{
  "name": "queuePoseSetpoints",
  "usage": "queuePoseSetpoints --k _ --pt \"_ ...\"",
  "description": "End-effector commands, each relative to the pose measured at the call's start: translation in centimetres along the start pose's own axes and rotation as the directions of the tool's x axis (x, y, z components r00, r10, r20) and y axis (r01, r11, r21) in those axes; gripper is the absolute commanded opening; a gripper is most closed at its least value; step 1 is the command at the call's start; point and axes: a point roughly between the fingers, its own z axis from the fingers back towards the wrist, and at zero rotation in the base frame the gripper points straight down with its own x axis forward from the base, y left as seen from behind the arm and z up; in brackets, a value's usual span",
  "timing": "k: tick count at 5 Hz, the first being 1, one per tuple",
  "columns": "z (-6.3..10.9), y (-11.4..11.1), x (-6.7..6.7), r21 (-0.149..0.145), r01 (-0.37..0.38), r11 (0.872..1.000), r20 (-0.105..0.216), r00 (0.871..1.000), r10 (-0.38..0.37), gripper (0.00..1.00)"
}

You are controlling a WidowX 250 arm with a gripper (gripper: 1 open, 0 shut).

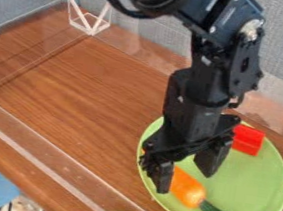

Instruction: Move the carrot from the green plate to the table

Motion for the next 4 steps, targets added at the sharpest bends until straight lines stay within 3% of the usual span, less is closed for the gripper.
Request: queuePoseSetpoints --k 1,4 --pt "0.48 -0.24 0.73 -0.041 0.022 0.999 0.007 1.0 -0.022 1.0" --pt "0.05 -0.68 1.34 -0.058 0.029 0.998 0.025 0.999 -0.028 1.0"
